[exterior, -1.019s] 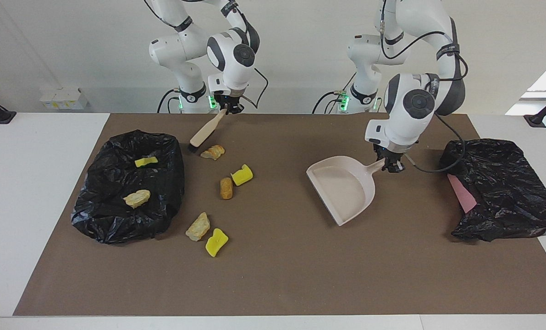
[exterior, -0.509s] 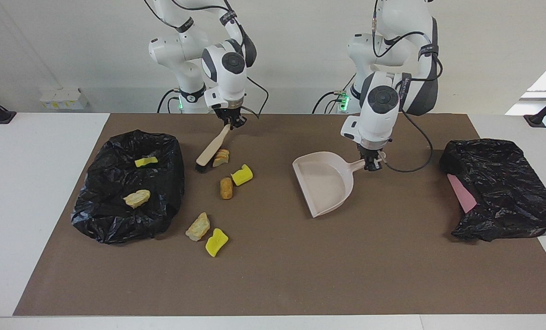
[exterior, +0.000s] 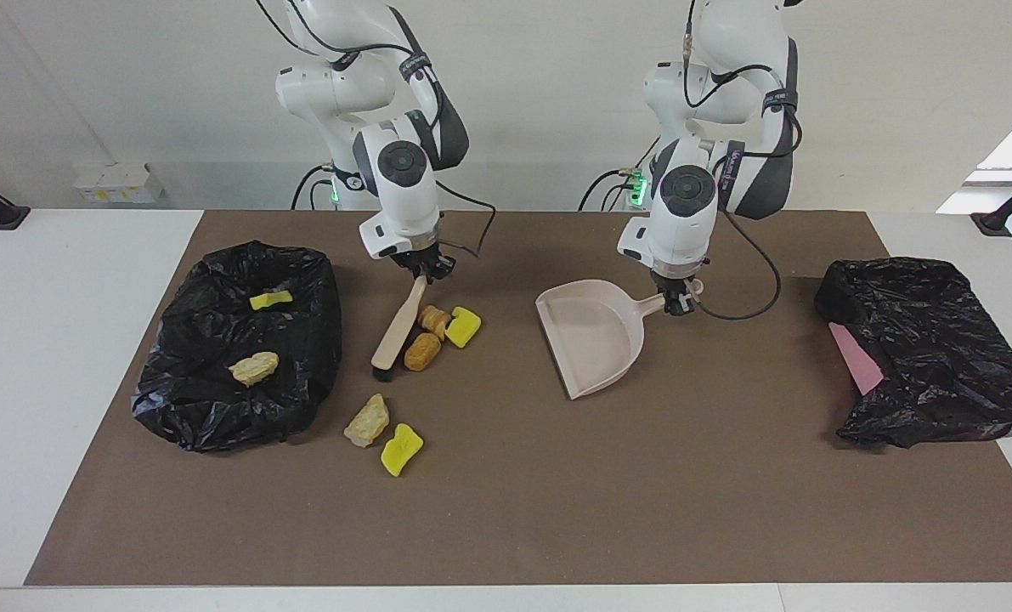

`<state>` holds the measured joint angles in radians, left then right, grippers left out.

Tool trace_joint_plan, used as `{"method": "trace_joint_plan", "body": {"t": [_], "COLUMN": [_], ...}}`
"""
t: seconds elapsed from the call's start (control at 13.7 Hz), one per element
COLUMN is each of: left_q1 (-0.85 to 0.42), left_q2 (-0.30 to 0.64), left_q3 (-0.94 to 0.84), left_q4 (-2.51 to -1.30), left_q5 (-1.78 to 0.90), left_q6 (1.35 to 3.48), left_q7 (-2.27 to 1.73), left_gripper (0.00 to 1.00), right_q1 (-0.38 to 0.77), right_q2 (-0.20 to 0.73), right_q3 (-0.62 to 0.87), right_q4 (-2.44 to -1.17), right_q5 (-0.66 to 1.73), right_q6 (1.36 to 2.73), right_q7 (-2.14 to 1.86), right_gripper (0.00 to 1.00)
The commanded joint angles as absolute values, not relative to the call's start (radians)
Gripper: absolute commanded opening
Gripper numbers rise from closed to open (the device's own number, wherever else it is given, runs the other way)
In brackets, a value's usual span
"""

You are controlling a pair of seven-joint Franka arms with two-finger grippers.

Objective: Sweep and dump trash in bin

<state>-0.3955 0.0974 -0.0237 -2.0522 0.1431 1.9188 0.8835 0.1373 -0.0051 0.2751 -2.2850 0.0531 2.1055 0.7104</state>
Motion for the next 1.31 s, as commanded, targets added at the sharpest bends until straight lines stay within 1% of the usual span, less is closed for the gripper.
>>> {"method": "trace_joint_plan", "body": {"t": [0.0,0.15,0.29,0.51,0.73,0.95,1.16,1.24], "left_q1": [-0.423,-0.426,-0.472,-0.489,-0.489,-0.491,-0.492,-0.497], "left_q2": [0.080,0.074,0.061,0.041,0.031,0.029,0.031,0.029], "left_q3": [-0.011,-0.012,-0.011,-0.011,-0.012,-0.012,-0.014,-0.014], "left_q4": [-2.069,-2.069,-2.086,-2.124,-2.148,-2.152,-2.152,-2.152], "left_q5": [0.163,0.163,0.163,0.163,0.163,0.158,0.153,0.153], "left_q6": [1.907,1.876,1.865,1.901,1.927,1.937,1.945,1.945], "left_q7": [0.828,0.825,0.825,0.805,0.787,0.776,0.770,0.767], "left_gripper": [0.00,0.00,0.00,0.00,0.00,0.00,0.00,0.00], "right_q1": [0.132,0.149,0.181,0.206,0.209,0.273,0.345,0.362], "right_q2": [0.006,-0.011,-0.014,-0.011,-0.011,0.014,0.064,0.083], "right_q3": [0.290,0.293,0.291,0.291,0.293,0.291,0.291,0.293], "right_q4": [-2.261,-2.273,-2.273,-2.264,-2.264,-2.267,-2.252,-2.234], "right_q5": [0.057,0.072,0.133,0.239,0.291,0.348,0.406,0.422], "right_q6": [2.063,2.048,2.043,2.062,2.088,2.153,2.233,2.237], "right_q7": [0.684,0.686,0.689,0.748,0.798,0.822,0.891,0.893], "right_gripper": [0.00,0.00,0.00,0.00,0.00,0.00,0.00,0.00]}}
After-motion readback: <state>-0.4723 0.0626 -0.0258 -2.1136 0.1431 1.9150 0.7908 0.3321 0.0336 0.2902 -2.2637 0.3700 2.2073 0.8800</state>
